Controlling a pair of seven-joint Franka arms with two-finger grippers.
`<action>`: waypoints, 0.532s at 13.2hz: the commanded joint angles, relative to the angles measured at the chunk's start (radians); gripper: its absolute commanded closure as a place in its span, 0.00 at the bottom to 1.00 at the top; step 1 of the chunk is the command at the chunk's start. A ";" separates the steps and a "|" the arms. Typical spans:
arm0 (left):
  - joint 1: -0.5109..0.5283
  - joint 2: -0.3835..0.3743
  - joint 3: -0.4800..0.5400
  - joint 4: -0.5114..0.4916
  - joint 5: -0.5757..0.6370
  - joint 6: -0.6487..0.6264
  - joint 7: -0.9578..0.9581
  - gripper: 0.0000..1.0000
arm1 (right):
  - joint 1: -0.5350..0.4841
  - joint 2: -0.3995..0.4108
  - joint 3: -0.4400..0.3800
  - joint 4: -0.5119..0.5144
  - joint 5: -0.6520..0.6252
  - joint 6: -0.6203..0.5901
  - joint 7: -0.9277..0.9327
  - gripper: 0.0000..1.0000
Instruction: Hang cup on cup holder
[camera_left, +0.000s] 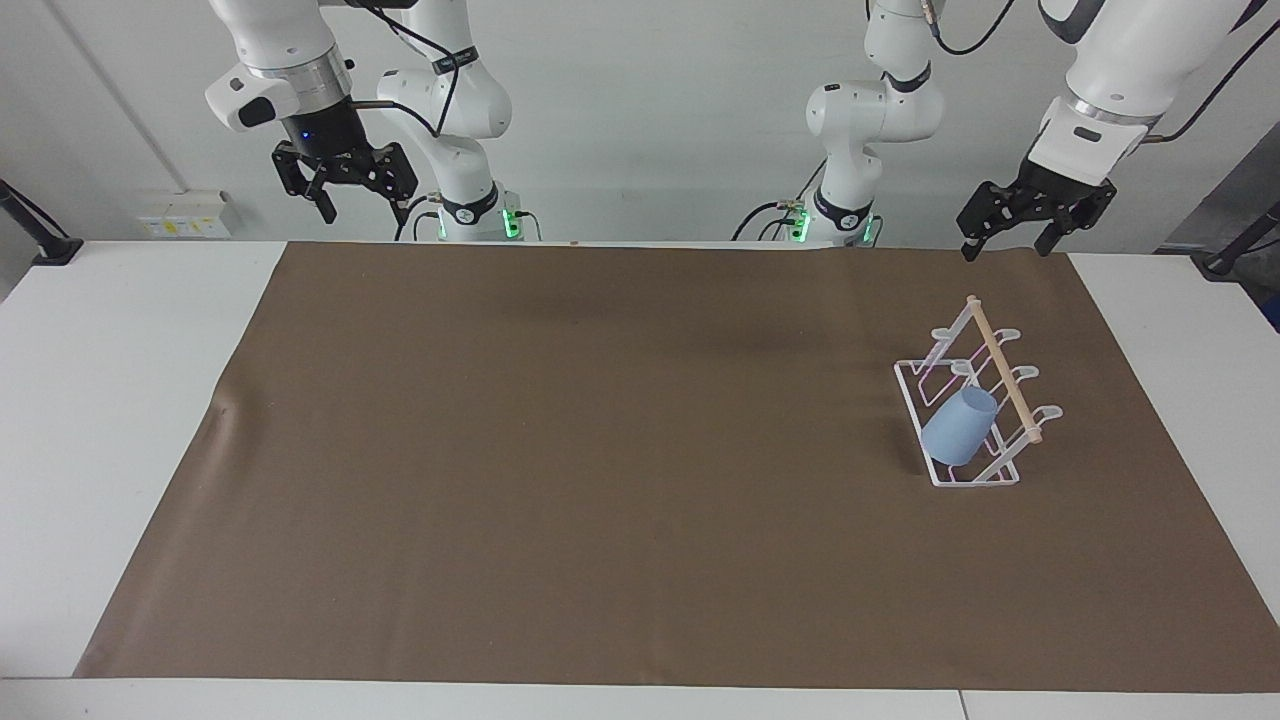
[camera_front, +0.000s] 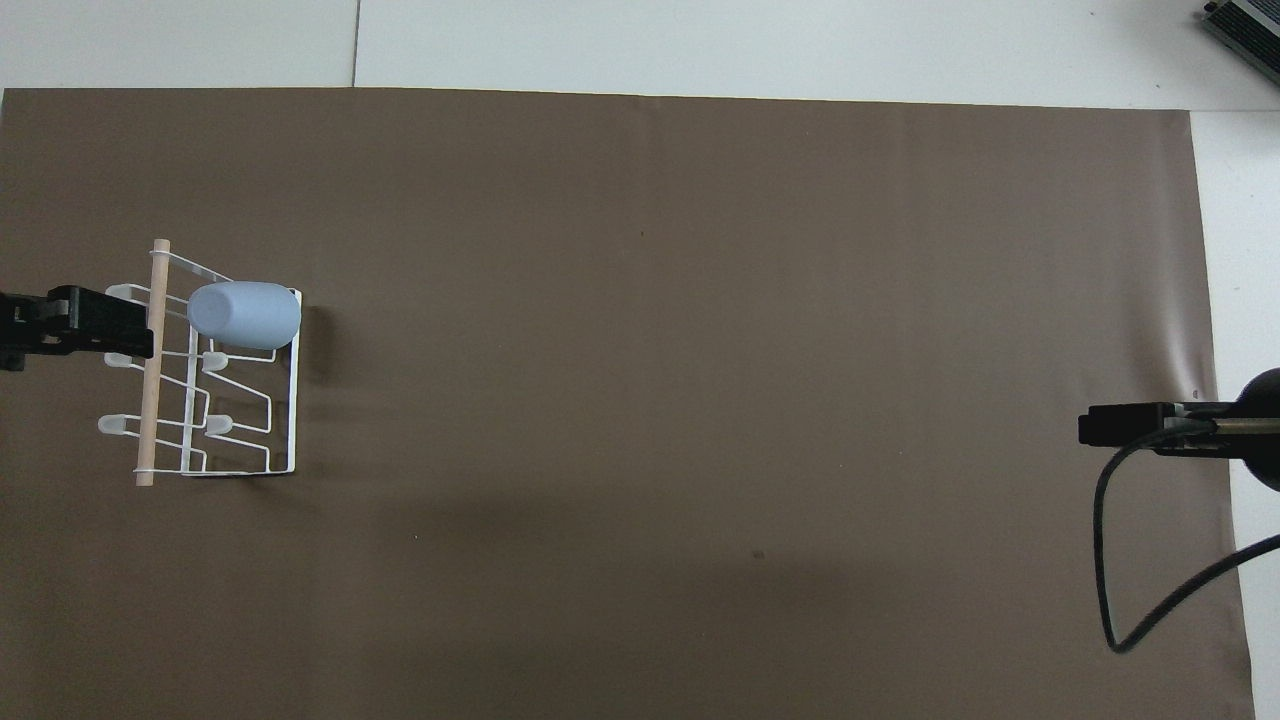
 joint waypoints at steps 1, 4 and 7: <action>0.030 -0.007 -0.008 0.020 -0.019 -0.044 0.074 0.00 | -0.012 -0.010 0.001 -0.001 0.000 -0.002 -0.021 0.00; 0.025 -0.050 -0.008 -0.061 -0.025 -0.018 0.063 0.00 | -0.012 -0.010 0.001 -0.001 0.000 -0.002 -0.021 0.00; 0.030 -0.050 -0.012 -0.080 -0.030 0.047 0.074 0.00 | -0.012 -0.010 0.001 -0.001 0.000 -0.002 -0.021 0.00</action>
